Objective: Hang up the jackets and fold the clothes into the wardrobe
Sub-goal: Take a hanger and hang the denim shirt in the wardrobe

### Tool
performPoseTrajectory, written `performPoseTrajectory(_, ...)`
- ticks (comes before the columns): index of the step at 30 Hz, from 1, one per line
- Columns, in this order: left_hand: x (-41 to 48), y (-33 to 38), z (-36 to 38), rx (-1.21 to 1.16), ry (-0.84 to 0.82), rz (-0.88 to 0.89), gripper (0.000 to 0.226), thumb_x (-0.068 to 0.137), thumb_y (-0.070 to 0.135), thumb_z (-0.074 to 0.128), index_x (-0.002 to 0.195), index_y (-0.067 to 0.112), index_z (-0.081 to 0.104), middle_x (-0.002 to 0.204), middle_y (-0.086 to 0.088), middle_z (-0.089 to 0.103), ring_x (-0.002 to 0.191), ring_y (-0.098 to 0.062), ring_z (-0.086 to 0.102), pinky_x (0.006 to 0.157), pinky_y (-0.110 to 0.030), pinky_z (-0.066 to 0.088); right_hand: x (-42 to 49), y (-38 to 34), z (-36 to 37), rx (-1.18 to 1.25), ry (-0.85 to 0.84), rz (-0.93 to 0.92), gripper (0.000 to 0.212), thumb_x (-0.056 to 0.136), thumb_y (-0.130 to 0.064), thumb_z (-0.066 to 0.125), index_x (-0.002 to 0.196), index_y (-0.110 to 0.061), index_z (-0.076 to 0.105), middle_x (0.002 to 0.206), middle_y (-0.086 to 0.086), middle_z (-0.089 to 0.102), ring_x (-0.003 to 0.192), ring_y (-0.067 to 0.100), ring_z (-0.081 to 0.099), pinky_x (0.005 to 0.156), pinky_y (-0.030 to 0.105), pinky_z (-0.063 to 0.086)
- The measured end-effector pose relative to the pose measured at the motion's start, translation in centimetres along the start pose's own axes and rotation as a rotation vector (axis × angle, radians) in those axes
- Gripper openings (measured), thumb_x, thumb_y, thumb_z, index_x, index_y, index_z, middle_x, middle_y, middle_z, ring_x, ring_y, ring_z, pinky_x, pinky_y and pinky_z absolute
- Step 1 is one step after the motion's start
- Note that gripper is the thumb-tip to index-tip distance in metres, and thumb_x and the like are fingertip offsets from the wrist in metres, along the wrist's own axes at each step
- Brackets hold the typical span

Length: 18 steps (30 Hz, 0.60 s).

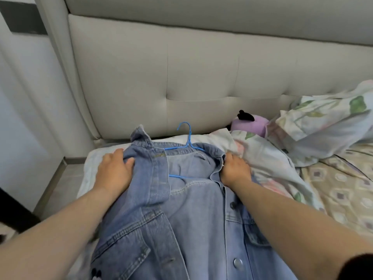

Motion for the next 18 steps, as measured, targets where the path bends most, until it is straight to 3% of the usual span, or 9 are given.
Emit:
performPoseTrajectory(3, -7.0, 0.4, -4.2, -0.082, 0.194, 0.103, 0.045, 0.093, 0.024, 0.059, 0.132, 0.007, 0.047, 0.130, -0.025, 0.048, 0.121, -0.044, 0.040, 0.103, -0.053, 0.034, -1.1, -0.8, -1.4, 0.157, -0.088, 0.028, 0.036, 0.094, -0.021, 0.045, 0.128, -0.008, 0.044, 0.134, 0.021, 0.050, 0.123, 0.039, 0.049, 0.101, 0.043, 0.038)
performPoseTrajectory(6, -16.6, 2.5, -6.2, -0.092, 0.252, 0.206, 0.037, 0.079, 0.024, 0.077, 0.109, 0.010, 0.061, 0.108, -0.017, 0.057, 0.104, -0.039, 0.046, 0.092, -0.052, 0.039, -4.2, 0.2, -4.7, 0.528, 0.060, 0.062, 0.038, 0.094, -0.017, 0.052, 0.129, -0.005, 0.049, 0.131, 0.021, 0.050, 0.123, 0.037, 0.047, 0.102, 0.040, 0.037)
performPoseTrajectory(8, -22.1, 4.7, -6.2, -0.129, 0.084, 0.214, 0.030, 0.073, 0.034, 0.082, 0.090, 0.020, 0.062, 0.093, -0.004, 0.057, 0.095, -0.035, 0.053, 0.083, -0.044, 0.041, -9.7, 1.2, -7.2, 0.704, 0.278, 0.061, 0.036, 0.089, -0.012, 0.057, 0.125, -0.006, 0.055, 0.125, 0.015, 0.053, 0.119, 0.032, 0.047, 0.100, 0.037, 0.037)
performPoseTrajectory(10, -26.4, 6.4, -4.6, -0.060, -0.169, 0.107, 0.044, 0.073, 0.067, 0.066, 0.093, 0.032, 0.050, 0.101, 0.005, 0.052, 0.106, -0.024, 0.053, 0.087, -0.037, 0.043, -17.1, 1.6, -7.4, 0.701, 0.416, -0.026, 0.015, 0.083, -0.014, 0.063, 0.098, -0.011, 0.063, 0.101, 0.007, 0.060, 0.102, 0.028, 0.053, 0.089, 0.038, 0.041)
performPoseTrajectory(12, -29.8, 7.0, -2.4, 0.136, -0.333, 0.028, 0.078, 0.066, 0.087, 0.046, 0.124, 0.035, 0.039, 0.130, 0.004, 0.046, 0.125, -0.020, 0.046, 0.099, -0.033, 0.040, -24.3, 1.1, -4.7, 0.553, 0.261, -0.063, 0.016, 0.079, -0.033, 0.063, 0.084, -0.019, 0.057, 0.088, 0.001, 0.057, 0.093, 0.027, 0.055, 0.082, 0.039, 0.043)
performPoseTrajectory(13, -31.3, 7.1, -1.8, 0.220, -0.426, -0.016, 0.093, 0.063, 0.089, 0.046, 0.134, 0.031, 0.034, 0.135, 0.001, 0.043, 0.126, -0.021, 0.045, 0.099, -0.034, 0.039, -27.5, 0.7, -2.9, 0.447, 0.097, -0.043, 0.027, 0.078, -0.044, 0.060, 0.092, -0.022, 0.054, 0.093, 0.000, 0.055, 0.097, 0.027, 0.055, 0.084, 0.038, 0.042)
performPoseTrajectory(14, -32.7, 7.2, -1.7, 0.273, -0.492, -0.022, 0.099, 0.057, 0.086, 0.057, 0.132, 0.024, 0.041, 0.127, -0.003, 0.050, 0.117, -0.024, 0.053, 0.092, -0.036, 0.043, -30.0, 0.5, -1.2, 0.340, -0.058, -0.002, 0.040, 0.078, -0.052, 0.056, 0.107, -0.026, 0.050, 0.102, 0.000, 0.052, 0.104, 0.027, 0.054, 0.087, 0.036, 0.042)
performPoseTrajectory(16, -34.5, 6.8, -1.5, 0.272, -0.416, 0.107, 0.080, 0.031, 0.054, 0.091, 0.092, 0.010, 0.065, 0.083, -0.010, 0.059, 0.072, -0.030, 0.063, 0.059, -0.039, 0.049, -32.7, 0.6, 0.9, 0.259, -0.184, 0.049, 0.060, 0.079, -0.054, 0.053, 0.132, -0.032, 0.035, 0.113, 0.002, 0.047, 0.111, 0.028, 0.052, 0.091, 0.035, 0.042)
performPoseTrajectory(18, -35.5, 5.9, -1.3, 0.322, -0.391, 0.194, 0.073, 0.033, 0.050, 0.091, 0.089, 0.013, 0.063, 0.082, -0.010, 0.057, 0.071, -0.029, 0.061, 0.058, -0.037, 0.049, -33.1, 0.5, 0.9, 0.320, -0.168, 0.029, 0.065, 0.083, -0.047, 0.056, 0.141, -0.029, 0.030, 0.117, 0.004, 0.049, 0.113, 0.028, 0.052, 0.094, 0.035, 0.042)
Point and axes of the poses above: each hand's wrist, its own x-axis towards the middle knuckle, its own z-axis out of the palm, y = z × x, the point moved 4 cm from there along x, towards the middle knuckle
